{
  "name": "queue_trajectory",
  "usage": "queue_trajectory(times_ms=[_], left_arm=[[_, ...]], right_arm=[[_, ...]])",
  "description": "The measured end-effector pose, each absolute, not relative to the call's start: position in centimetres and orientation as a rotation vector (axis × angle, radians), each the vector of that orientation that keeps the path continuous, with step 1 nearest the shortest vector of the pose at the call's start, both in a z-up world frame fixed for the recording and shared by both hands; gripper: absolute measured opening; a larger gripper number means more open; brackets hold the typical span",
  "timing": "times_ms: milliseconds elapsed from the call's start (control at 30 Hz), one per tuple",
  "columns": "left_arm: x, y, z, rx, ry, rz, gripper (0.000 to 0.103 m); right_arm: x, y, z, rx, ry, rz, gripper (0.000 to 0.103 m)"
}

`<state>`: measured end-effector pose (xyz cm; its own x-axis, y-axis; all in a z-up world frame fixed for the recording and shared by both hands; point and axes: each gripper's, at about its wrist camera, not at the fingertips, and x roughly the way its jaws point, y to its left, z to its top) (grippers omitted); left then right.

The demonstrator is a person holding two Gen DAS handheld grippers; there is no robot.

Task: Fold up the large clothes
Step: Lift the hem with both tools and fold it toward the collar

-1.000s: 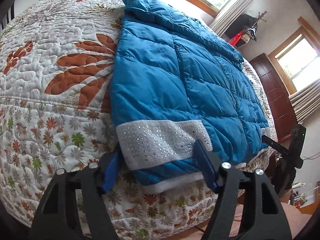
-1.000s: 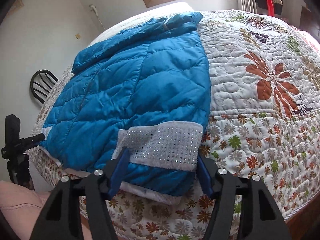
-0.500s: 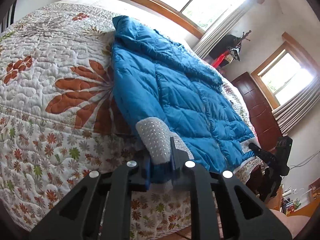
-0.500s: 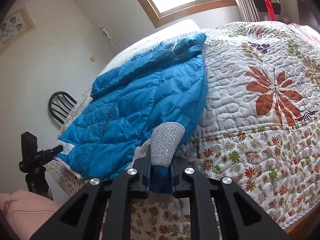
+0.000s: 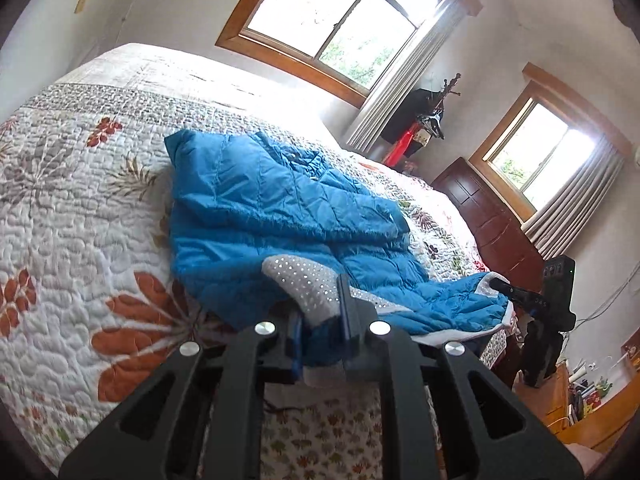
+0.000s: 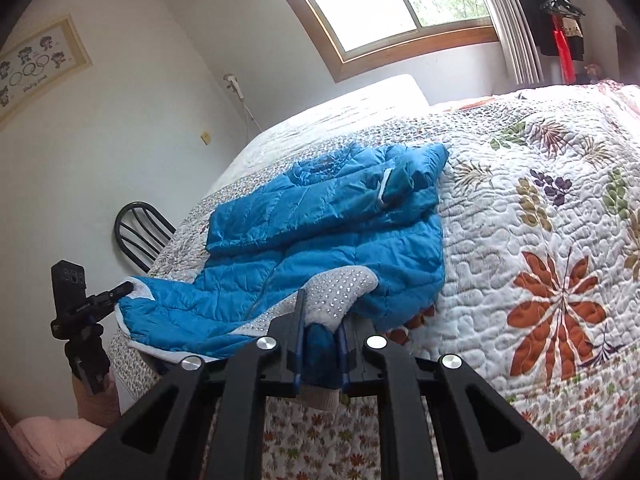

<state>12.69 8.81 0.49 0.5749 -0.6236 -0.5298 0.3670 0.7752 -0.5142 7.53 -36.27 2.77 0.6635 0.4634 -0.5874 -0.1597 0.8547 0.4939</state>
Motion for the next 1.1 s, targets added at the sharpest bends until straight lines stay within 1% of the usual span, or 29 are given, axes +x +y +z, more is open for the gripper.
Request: queue_trajectory(times_ms=[200,400,633,800,933,1100], left_arm=[[19.0,8.2,1.8,-0.379,0.755,-0.579,0.013],[25.5,8.1,1.2,-0.437,0.803,-0.561,0.013],[32.3,7.2,-1.8,-0.471,0.909,-0.502,0.013],[36.6,6.8,-5.2,-0.48,0.997,-0.44,0.013],[38.5,7.3,-7.9,-0.528,1.032,-0.434,0.015],[38.7,7.4,-8.5,-0.52,1.019,-0.446,0.016]], right_arm=[[14.2,-37.3,4.2,0.48,0.798,0.381,0.012],[21.4,-38.2,2.9,0.548,0.875,0.378,0.012],[28.6,-38.7,-1.2,0.611,0.996,0.344,0.012],[32.4,-39.3,-4.9,0.645,1.075,0.299,0.012],[33.7,-39.5,-7.0,0.664,1.088,0.301,0.013],[33.7,-39.8,-7.7,0.686,1.084,0.326,0.014]])
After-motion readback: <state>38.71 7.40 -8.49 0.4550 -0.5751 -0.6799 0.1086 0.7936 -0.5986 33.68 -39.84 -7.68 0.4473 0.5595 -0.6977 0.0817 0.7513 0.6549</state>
